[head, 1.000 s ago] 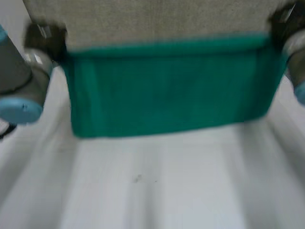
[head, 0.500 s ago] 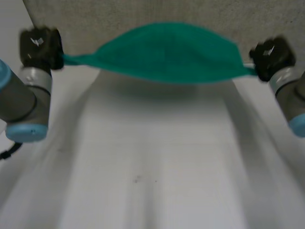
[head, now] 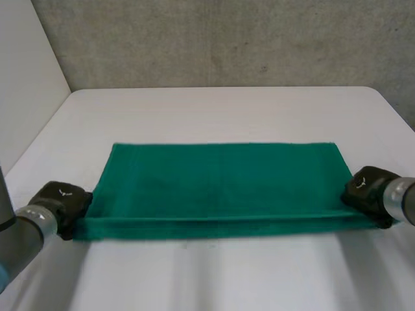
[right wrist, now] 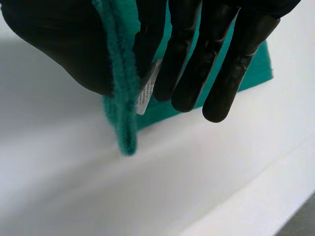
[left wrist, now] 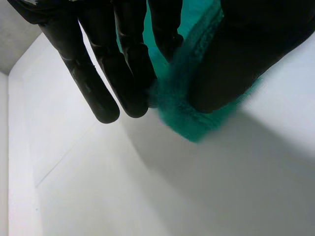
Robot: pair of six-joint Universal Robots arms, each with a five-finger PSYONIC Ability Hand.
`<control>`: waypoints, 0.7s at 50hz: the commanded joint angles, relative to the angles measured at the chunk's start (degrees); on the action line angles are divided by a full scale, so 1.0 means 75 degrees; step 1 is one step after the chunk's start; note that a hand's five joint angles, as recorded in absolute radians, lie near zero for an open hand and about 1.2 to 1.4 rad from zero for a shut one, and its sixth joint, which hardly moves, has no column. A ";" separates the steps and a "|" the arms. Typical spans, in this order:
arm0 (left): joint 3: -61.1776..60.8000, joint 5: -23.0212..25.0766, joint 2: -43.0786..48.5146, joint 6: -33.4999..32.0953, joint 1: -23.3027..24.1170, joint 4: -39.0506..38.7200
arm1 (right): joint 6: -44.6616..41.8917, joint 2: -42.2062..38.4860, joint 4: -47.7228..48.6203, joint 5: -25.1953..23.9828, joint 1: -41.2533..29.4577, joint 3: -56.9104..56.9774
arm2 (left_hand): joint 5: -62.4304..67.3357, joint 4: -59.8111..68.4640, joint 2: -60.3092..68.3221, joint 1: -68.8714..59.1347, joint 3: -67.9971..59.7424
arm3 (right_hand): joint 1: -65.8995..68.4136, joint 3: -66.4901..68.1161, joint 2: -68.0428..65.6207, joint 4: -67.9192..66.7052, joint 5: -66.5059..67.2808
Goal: Fold the towel.
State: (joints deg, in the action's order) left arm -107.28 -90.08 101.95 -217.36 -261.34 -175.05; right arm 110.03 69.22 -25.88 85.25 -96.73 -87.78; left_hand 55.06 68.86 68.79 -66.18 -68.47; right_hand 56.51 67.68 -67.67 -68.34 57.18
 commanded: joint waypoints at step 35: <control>0.5833 -0.0623 0.5240 0.0446 0.1587 -0.3119 | 0.1687 -0.5597 0.3602 0.0785 -0.0778 0.6442 | -0.7342 -0.7848 -0.7839 0.7491 0.7796 | -0.6201 -0.7690 0.7689 0.7779 -0.7624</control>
State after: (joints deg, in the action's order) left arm -60.88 -96.02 141.88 -212.86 -251.36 -196.01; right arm 120.43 27.85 0.36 89.90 -101.80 -40.36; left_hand 20.17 30.56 29.49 -25.15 -31.16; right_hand 13.30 17.98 -17.19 -18.32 8.92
